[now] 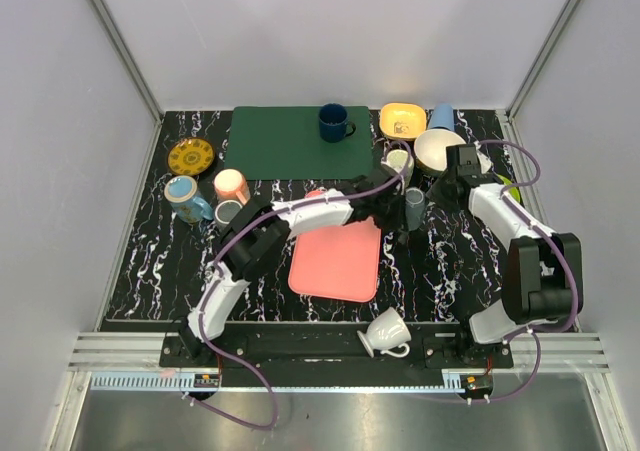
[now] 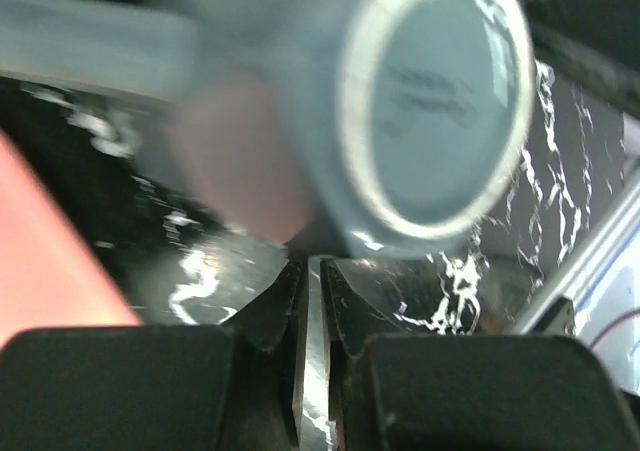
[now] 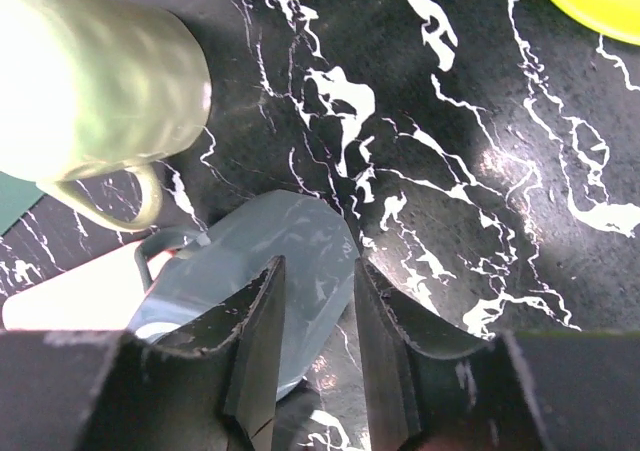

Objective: Turn the mug right side up

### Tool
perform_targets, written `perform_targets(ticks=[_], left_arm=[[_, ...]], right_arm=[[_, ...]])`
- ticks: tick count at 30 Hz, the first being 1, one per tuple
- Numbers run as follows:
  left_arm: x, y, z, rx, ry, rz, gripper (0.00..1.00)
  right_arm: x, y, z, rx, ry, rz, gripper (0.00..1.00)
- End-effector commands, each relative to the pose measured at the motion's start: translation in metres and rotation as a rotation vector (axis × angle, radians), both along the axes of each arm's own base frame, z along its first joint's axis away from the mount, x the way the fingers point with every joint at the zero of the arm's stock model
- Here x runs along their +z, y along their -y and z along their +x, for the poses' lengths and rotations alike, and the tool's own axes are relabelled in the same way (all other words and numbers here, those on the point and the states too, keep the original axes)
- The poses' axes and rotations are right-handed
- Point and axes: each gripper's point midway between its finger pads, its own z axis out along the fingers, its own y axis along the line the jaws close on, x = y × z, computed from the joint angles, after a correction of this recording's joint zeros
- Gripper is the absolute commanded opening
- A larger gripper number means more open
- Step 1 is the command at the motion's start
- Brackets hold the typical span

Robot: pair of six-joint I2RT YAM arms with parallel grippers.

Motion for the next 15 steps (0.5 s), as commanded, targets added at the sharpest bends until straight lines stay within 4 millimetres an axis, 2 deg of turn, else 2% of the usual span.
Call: perform_targets(ticks=[1,3,4,5,6,7,8,10,11,12,14,15], left_arm=[[0.051,0.029,-0.026,-0.087,0.051,-0.136,0.11],[0.056,0.025,-0.024,-0.070,0.068,-0.130,0.11],[0.052,0.018,-0.025,-0.058,0.071,-0.111,0.11],[0.065,0.009,-0.017,-0.028,0.108,-0.113,0.14],[0.069,0.002,-0.012,-0.008,0.122,-0.107,0.16],[0.064,-0.010,-0.011,0.012,0.115,-0.089,0.18],[0.083,-0.025,0.001,0.051,0.136,-0.112,0.25],[0.100,-0.049,0.009,0.085,0.157,-0.126,0.38],[0.103,-0.065,0.023,0.114,0.177,-0.117,0.45],[0.106,-0.075,0.027,0.125,0.184,-0.111,0.54],[0.111,-0.092,0.043,0.135,0.216,-0.092,0.57],[0.109,-0.097,0.048,0.140,0.211,-0.078,0.57]], right_arm=[[0.016,-0.007,0.019,0.026,0.048,0.002,0.41],[0.019,0.000,0.017,0.007,0.038,-0.018,0.42],[0.027,0.005,0.017,-0.009,0.058,-0.037,0.44],[0.033,0.008,0.016,-0.017,0.071,-0.045,0.45],[0.039,0.010,0.014,-0.024,0.081,-0.052,0.47],[0.053,0.014,0.012,-0.034,0.116,-0.064,0.48],[0.061,0.015,0.011,-0.032,0.134,-0.066,0.51],[0.080,0.013,0.006,-0.020,0.180,-0.055,0.54],[0.084,0.010,0.005,-0.008,0.192,-0.044,0.56],[0.087,0.008,0.002,0.001,0.193,-0.036,0.56],[0.091,0.004,-0.003,0.011,0.199,-0.016,0.56],[0.085,0.004,-0.008,0.011,0.185,-0.009,0.55]])
